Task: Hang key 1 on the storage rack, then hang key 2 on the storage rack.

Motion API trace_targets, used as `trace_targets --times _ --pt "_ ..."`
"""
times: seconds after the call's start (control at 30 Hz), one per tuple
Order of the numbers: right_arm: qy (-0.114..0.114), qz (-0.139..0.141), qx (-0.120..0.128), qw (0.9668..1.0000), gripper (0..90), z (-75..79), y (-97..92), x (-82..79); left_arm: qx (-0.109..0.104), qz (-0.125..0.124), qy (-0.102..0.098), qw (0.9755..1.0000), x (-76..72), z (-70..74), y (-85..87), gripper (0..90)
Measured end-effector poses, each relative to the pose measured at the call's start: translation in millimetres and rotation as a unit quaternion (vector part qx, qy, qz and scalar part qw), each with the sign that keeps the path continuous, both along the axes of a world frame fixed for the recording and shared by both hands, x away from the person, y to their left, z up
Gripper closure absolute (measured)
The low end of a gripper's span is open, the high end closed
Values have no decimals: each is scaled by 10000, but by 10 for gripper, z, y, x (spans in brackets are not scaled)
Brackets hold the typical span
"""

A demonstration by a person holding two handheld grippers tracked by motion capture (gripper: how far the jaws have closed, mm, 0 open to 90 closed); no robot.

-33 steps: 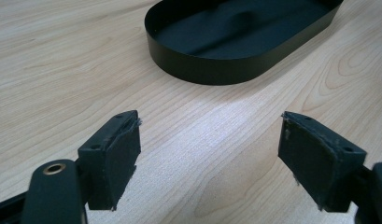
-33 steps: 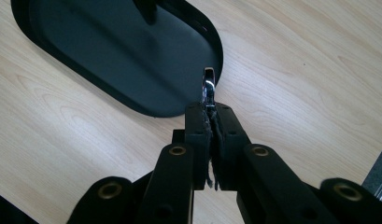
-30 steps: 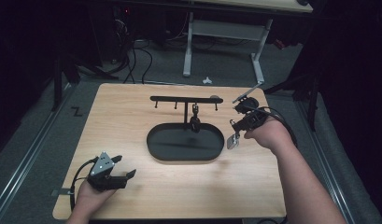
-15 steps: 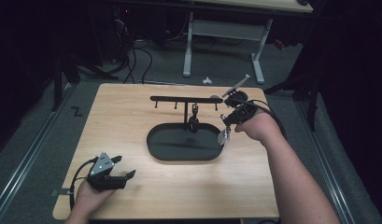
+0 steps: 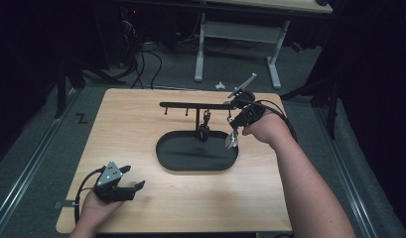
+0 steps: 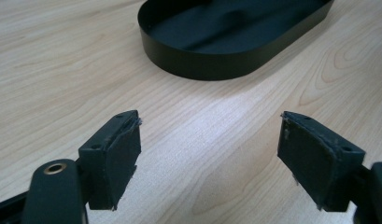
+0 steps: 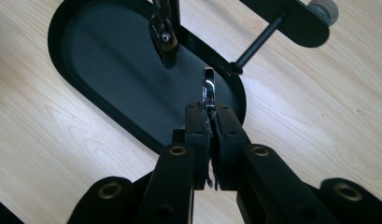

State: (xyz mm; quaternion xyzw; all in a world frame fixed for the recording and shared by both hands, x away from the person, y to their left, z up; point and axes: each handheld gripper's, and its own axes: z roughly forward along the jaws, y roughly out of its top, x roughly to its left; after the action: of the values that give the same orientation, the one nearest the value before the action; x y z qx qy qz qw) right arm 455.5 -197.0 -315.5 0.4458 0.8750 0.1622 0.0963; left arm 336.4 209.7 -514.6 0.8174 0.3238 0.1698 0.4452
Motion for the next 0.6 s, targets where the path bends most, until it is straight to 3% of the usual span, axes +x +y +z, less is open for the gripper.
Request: trace_targets --times 0.37,0.6 --pt "5 13 -8 10000 863 -14 30 63 -29 26 -10 10000 -15 3 19 220" --pt "117 -117 32 9999 863 -56 -38 157 -9 24 20 10000 -5 -7 28 221"
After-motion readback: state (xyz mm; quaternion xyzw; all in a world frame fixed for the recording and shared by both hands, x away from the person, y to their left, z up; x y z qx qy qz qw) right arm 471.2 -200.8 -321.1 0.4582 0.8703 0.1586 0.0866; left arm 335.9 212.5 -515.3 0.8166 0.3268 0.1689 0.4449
